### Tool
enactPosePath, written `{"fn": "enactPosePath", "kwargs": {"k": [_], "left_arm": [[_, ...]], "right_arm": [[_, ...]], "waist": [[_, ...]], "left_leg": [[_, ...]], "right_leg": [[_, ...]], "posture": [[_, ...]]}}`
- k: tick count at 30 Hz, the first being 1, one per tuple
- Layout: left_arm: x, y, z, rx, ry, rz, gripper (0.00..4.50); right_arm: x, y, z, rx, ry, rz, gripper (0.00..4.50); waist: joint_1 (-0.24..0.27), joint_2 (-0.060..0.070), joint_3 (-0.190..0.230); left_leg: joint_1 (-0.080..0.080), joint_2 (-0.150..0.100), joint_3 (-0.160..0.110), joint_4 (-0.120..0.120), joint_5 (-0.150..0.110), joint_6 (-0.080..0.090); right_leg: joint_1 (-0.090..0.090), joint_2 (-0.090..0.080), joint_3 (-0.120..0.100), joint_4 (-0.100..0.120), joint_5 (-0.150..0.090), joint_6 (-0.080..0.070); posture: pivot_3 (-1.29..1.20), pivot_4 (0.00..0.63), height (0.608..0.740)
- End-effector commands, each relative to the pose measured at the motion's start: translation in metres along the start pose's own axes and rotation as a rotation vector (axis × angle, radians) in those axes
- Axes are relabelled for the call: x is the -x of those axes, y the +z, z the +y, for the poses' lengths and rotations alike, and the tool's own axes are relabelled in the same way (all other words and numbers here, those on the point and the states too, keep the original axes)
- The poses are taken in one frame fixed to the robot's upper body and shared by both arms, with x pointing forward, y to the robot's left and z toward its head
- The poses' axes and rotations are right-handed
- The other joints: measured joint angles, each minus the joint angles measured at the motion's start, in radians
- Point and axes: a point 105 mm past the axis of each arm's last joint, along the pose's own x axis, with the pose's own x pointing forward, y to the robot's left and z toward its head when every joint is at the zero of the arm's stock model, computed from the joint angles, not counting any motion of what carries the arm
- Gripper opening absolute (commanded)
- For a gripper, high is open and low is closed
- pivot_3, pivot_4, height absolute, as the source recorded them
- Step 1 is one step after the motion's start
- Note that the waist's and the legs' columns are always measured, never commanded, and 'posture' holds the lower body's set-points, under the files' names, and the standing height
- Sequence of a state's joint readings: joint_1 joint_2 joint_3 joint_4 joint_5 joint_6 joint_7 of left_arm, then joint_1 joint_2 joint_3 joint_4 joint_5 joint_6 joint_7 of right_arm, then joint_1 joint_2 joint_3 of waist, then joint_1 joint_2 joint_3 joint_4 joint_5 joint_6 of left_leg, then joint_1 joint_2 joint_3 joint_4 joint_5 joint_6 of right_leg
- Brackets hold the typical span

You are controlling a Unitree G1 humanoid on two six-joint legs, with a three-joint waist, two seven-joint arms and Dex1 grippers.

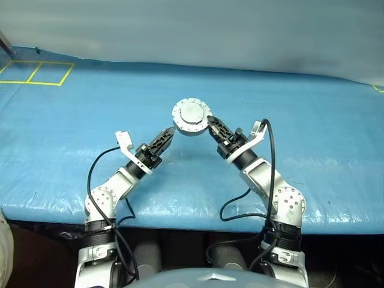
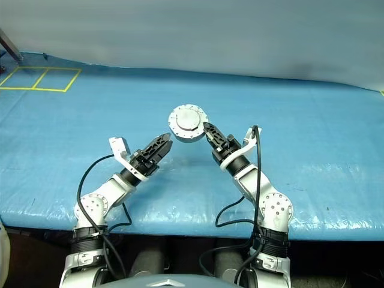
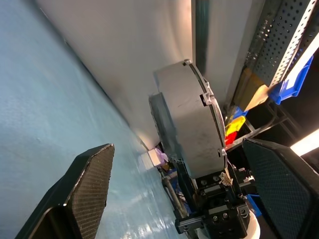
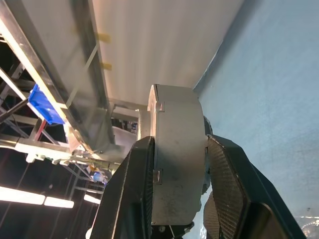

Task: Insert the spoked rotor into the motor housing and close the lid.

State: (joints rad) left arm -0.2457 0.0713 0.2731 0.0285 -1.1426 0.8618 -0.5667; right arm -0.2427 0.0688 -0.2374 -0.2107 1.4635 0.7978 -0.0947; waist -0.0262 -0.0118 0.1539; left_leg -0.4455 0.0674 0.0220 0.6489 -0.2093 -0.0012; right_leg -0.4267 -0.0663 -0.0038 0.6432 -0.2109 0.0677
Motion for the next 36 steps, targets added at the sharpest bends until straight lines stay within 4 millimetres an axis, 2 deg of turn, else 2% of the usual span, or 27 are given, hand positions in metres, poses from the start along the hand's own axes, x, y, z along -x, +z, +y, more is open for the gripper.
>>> {"fn": "enactPosePath", "kwargs": {"k": [1,9,17,20,23,24,35,36], "left_arm": [[-0.012,-0.003,-0.014,0.035,-0.083,0.020,4.48],[-0.025,-0.001,-0.016,0.053,-0.095,0.007,4.48],[-0.023,0.006,-0.006,0.058,-0.031,-0.056,4.48],[-0.023,0.006,-0.005,0.054,-0.027,-0.066,3.89],[-0.023,0.006,-0.006,0.057,-0.030,-0.068,2.88],[-0.023,0.005,-0.006,0.058,-0.031,-0.066,2.69],[-0.020,0.005,0.001,0.080,0.008,-0.071,2.62],[-0.019,0.005,0.002,0.079,0.008,-0.073,2.62]], "right_arm": [[-0.002,-0.013,0.025,0.027,0.102,0.044,1.25],[-0.004,-0.025,0.022,0.041,0.085,0.088,1.25],[-0.004,-0.024,0.024,0.055,0.081,0.077,1.25],[-0.005,-0.024,0.024,0.056,0.082,0.076,1.25],[-0.005,-0.024,0.024,0.057,0.081,0.075,1.25],[-0.005,-0.024,0.024,0.057,0.080,0.075,1.25],[-0.003,-0.026,0.027,0.108,0.108,0.103,1.25],[-0.003,-0.026,0.027,0.110,0.111,0.104,1.60]], "waist": [[0.000,0.000,0.000],[0.001,0.000,0.000],[0.001,0.000,0.000],[0.001,0.000,0.000],[0.001,0.000,0.000],[0.001,0.000,0.000],[0.001,0.000,0.000],[0.001,0.000,0.000]], "left_leg": [[0.000,0.000,0.000,0.000,0.000,0.000],[0.000,0.000,-0.001,0.002,0.000,0.000],[0.000,0.000,0.000,0.002,0.000,0.000],[0.000,0.000,0.000,0.002,0.000,0.000],[0.000,0.000,0.000,0.002,0.000,0.000],[0.000,0.000,0.000,0.002,0.000,0.000],[0.000,-0.001,0.000,0.002,0.000,0.000],[0.000,-0.001,0.000,0.002,0.000,0.000]], "right_leg": [[0.000,0.000,0.000,0.000,0.000,0.000],[0.001,0.004,0.005,0.000,0.000,0.000],[0.001,0.005,0.007,0.000,0.000,0.000],[0.001,0.005,0.007,0.000,0.000,0.000],[0.001,0.005,0.008,0.000,0.000,0.000],[0.001,0.005,0.008,0.000,0.000,0.000],[0.001,0.005,0.009,0.000,0.000,0.000],[0.001,0.005,0.009,0.000,0.000,0.000]], "posture": [[0.00,0.150,0.740],[0.00,0.150,0.740],[0.00,0.150,0.740],[0.00,0.150,0.740],[0.00,0.150,0.740],[0.00,0.150,0.740],[0.00,0.150,0.740],[0.00,0.150,0.740]]}}
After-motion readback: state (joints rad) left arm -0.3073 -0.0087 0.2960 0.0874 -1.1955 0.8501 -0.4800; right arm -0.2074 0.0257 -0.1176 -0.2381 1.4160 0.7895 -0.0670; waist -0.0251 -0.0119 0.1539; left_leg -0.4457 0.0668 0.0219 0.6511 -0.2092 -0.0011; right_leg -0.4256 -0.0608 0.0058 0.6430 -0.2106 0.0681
